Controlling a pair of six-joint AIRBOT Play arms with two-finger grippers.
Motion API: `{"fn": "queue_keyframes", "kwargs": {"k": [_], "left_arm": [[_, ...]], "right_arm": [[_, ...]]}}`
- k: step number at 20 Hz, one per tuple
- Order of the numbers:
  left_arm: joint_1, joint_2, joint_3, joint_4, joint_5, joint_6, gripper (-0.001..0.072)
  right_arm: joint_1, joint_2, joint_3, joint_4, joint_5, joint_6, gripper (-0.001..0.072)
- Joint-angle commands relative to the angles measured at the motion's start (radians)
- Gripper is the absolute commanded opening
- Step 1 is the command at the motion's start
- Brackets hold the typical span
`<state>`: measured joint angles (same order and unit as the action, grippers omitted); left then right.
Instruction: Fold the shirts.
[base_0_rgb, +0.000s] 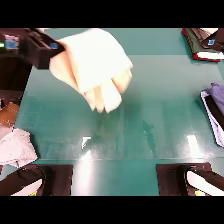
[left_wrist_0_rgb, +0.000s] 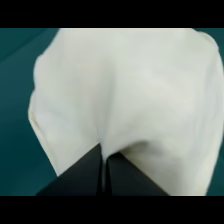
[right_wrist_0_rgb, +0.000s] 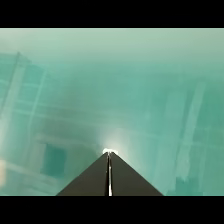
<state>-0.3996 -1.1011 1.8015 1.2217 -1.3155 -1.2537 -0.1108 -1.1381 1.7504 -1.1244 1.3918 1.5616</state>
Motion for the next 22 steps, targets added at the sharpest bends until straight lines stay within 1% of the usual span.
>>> {"fn": "queue_keyframes", "kwargs": {"k": [1, 5, 6, 7, 8, 9, 10, 11, 14, 17, 20, 22], "left_arm": [[-0.06, -0.089, 0.031, -0.052, 0.01, 0.043, 0.0023], [-0.06, -0.306, 0.031, -0.05, 0.002, 0.03, 0.0025], [-0.056, -0.354, 0.031, -0.046, -0.019, 0.03, 0.0147], [-0.048, -0.397, 0.031, -0.023, -0.048, 0.008, 0.0448], [-0.036, -0.424, 0.031, 0.007, -0.079, -0.039, 0.0563], [-0.018, -0.438, 0.031, 0.025, -0.113, -0.058, 0.0561], [0.011, -0.44, 0.031, 0.027, -0.14, -0.059, 0.056], [0.044, -0.435, 0.031, 0.027, -0.153, -0.059, 0.0529], [0.157, -0.428, 0.028, 0.027, -0.164, -0.059, 0.0531], [0.279, -0.428, -0.039, 0.027, -0.121, -0.059, 0.0531], [0.382, -0.428, -0.198, 0.02, -0.047, -0.059, 0.0531], [0.448, -0.428, -0.322, 0.011, 0.026, -0.058, 0.0532]], "right_arm": [[0.001, 0.001, 0.001, 0.001, -0.023, 0.0, 0.0015], [0.001, 0.001, 0.001, 0.0, -0.02, 0.0, 0.0015], [0.001, 0.001, 0.001, 0.0, -0.019, 0.0, 0.0015], [0.001, 0.001, 0.001, 0.0, -0.019, 0.0, 0.0015], [0.001, 0.001, 0.001, 0.0, -0.019, 0.0, 0.0016], [0.001, 0.001, 0.001, 0.0, -0.018, 0.0, 0.0015], [0.001, 0.001, 0.001, -0.001, -0.019, 0.0, 0.0015], [0.001, 0.001, 0.001, -0.001, -0.019, 0.0, 0.0015], [0.001, 0.001, 0.001, -0.001, -0.018, 0.0, 0.0016], [0.001, 0.001, 0.001, -0.001, 0.007, 0.0, 0.0016], [0.001, 0.001, 0.001, -0.001, 0.03, 0.0, 0.0015], [0.001, 0.001, 0.001, 0.0, 0.03, 0.0, 0.0016]]}}
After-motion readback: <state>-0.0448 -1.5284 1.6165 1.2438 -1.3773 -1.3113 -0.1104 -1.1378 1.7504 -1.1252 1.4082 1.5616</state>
